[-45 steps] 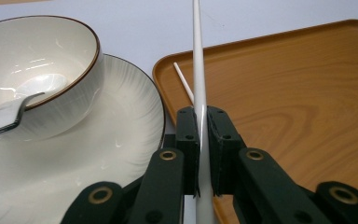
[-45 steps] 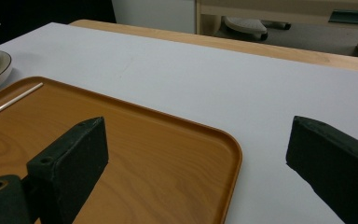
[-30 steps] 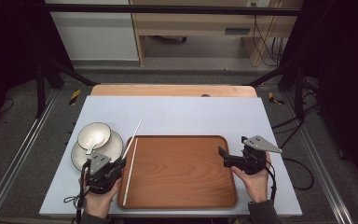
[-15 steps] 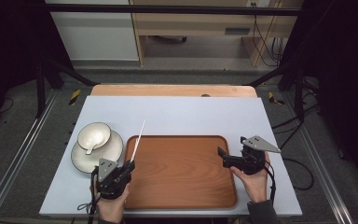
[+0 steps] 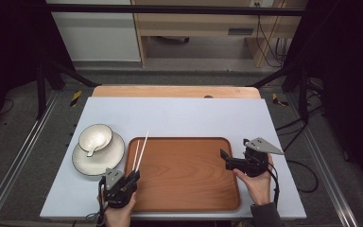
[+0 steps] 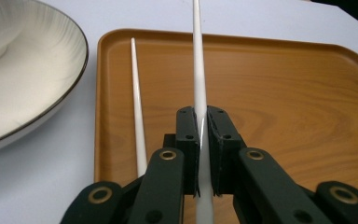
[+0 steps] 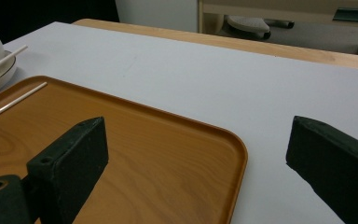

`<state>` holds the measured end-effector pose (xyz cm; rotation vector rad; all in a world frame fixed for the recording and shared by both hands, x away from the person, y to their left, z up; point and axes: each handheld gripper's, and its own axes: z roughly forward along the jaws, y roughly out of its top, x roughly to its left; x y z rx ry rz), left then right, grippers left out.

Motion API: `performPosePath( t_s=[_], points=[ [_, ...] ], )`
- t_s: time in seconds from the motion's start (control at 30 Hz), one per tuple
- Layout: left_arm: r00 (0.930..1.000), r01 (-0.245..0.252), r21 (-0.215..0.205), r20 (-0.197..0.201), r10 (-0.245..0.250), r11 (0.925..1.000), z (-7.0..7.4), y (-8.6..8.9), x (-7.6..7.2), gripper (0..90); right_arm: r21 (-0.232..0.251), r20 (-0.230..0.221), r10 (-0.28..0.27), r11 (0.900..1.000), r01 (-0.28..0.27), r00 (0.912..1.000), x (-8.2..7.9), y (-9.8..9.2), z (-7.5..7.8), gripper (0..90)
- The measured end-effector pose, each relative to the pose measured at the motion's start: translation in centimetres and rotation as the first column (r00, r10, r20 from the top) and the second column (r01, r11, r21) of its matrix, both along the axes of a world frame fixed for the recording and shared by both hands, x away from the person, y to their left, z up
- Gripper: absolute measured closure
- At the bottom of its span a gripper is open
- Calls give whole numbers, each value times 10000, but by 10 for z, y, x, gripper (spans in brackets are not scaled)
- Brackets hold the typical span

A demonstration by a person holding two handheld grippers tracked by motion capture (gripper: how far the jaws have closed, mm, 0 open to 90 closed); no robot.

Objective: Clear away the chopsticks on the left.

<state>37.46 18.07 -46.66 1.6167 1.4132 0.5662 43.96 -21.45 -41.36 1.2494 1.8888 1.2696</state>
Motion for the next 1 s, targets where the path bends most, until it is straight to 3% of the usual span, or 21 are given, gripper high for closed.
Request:
performPosePath(
  t_s=[0.53, 1.0],
  points=[
    [9977, -166, 494, -655, 199, 9986, -17, -6, 5, 838, -59, -57, 12, 10000, -12, 10000, 1, 1, -1, 57],
    [9928, -126, 814, -1176, 222, 9966, -17, -7, 12, 836, -79, -125, 41, 10000, -42, 9999, 1, 2, -2, 58]
  ],
)
